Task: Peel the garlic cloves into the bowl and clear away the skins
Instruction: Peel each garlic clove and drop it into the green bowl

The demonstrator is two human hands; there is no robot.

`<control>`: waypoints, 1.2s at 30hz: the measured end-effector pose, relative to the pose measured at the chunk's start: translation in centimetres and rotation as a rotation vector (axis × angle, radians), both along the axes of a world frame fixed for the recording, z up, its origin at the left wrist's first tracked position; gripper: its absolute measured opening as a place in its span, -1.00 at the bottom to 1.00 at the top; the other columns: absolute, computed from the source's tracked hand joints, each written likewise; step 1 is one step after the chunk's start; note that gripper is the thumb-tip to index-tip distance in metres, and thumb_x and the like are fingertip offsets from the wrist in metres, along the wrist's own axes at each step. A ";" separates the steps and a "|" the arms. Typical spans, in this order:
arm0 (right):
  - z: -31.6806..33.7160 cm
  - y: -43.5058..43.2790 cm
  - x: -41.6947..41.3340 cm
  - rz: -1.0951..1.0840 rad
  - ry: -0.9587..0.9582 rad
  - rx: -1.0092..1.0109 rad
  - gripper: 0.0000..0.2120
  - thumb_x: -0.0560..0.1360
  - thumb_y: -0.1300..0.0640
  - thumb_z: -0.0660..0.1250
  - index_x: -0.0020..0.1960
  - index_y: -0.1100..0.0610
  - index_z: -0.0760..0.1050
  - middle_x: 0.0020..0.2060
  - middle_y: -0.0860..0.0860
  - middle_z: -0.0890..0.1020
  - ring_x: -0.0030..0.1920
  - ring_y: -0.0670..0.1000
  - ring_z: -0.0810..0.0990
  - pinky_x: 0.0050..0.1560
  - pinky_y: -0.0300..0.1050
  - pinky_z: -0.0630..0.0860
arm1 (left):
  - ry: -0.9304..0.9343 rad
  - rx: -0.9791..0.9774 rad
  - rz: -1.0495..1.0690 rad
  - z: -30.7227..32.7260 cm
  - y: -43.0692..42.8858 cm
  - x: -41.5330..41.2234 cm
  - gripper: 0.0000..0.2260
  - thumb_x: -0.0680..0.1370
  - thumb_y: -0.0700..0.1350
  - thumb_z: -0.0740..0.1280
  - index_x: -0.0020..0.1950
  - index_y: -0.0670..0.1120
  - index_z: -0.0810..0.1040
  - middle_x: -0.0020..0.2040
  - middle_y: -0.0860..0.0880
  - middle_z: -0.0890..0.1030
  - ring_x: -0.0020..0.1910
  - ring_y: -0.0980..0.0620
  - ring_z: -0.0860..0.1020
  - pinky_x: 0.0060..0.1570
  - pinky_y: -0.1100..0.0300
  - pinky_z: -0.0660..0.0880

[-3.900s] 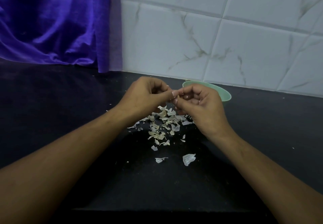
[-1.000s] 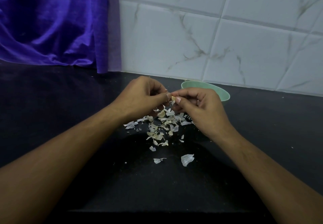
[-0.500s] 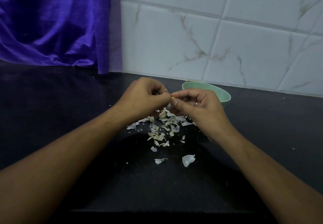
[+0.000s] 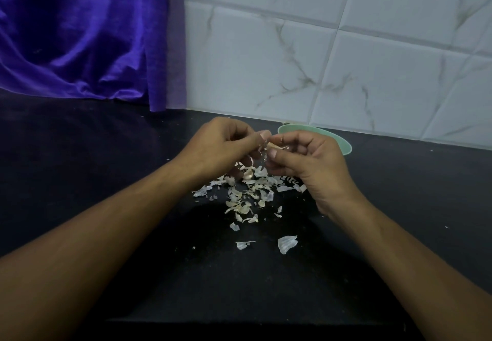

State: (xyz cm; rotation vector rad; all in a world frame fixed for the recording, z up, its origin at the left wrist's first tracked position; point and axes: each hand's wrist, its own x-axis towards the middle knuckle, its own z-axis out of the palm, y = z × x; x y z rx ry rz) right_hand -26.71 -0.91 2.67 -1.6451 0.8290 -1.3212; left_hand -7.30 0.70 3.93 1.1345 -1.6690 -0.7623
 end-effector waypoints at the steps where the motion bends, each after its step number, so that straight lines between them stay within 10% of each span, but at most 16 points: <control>1: 0.0 0.0 0.0 -0.006 0.014 -0.013 -0.84 0.49 0.39 0.48 0.06 0.28 0.66 -0.15 0.24 0.74 -0.16 0.17 0.75 0.04 0.27 0.67 | -0.005 -0.010 0.007 0.0 0.0 0.0 -0.74 0.60 0.04 0.45 -0.09 -0.15 0.70 -0.19 -0.09 0.72 -0.22 -0.01 0.69 -0.23 0.01 0.69; 29: -0.4 -0.2 -0.1 -0.048 0.112 -0.134 -0.89 0.50 0.29 0.52 0.02 0.22 0.72 -0.20 0.16 0.76 -0.14 0.24 0.76 0.03 0.33 0.67 | -0.041 -0.061 0.105 0.0 0.5 -0.9 -0.90 0.52 -0.17 0.49 -0.20 -0.09 0.72 -0.29 -0.05 0.73 -0.32 -0.02 0.69 -0.28 0.14 0.59; 36: -0.7 -0.1 0.0 -0.020 0.090 -0.120 -0.86 0.49 0.25 0.53 0.05 0.24 0.72 -0.19 0.17 0.76 -0.14 0.20 0.76 0.05 0.27 0.68 | -0.092 -0.131 0.204 -0.2 0.7 -1.3 -0.93 0.46 -0.12 0.52 -0.23 -0.04 0.71 -0.37 0.00 0.69 -0.34 -0.02 0.71 -0.21 -0.10 0.69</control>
